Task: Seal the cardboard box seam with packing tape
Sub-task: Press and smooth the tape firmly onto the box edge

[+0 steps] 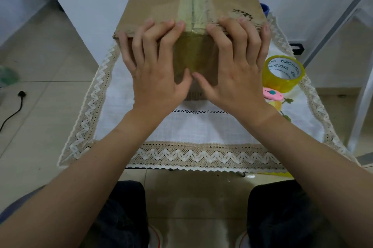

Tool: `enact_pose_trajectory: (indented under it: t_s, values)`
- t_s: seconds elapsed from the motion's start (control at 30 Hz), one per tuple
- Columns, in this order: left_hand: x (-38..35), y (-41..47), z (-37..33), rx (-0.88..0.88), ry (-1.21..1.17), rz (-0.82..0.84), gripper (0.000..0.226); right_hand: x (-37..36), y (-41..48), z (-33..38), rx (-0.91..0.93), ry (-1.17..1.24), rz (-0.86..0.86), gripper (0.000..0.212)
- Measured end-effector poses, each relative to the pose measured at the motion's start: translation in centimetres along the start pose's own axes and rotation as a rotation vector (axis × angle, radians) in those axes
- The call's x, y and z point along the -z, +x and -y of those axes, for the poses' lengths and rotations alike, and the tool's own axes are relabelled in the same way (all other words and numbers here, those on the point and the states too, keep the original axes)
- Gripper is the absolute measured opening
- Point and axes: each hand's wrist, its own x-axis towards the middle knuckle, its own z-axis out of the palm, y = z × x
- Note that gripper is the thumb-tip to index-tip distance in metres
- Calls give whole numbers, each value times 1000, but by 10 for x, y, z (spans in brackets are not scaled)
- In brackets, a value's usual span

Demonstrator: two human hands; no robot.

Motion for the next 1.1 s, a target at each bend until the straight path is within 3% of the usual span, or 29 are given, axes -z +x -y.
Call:
enact_pose_trajectory:
  t_s: [0.17, 1.1]
  values:
    - [-5, -1, -8, 58, -51, -34, 76, 4, 0, 0, -1, 28, 28, 69]
    - [-4, -2, -7, 17, -2, -20, 86, 14, 2, -2, 11, 52, 45, 66]
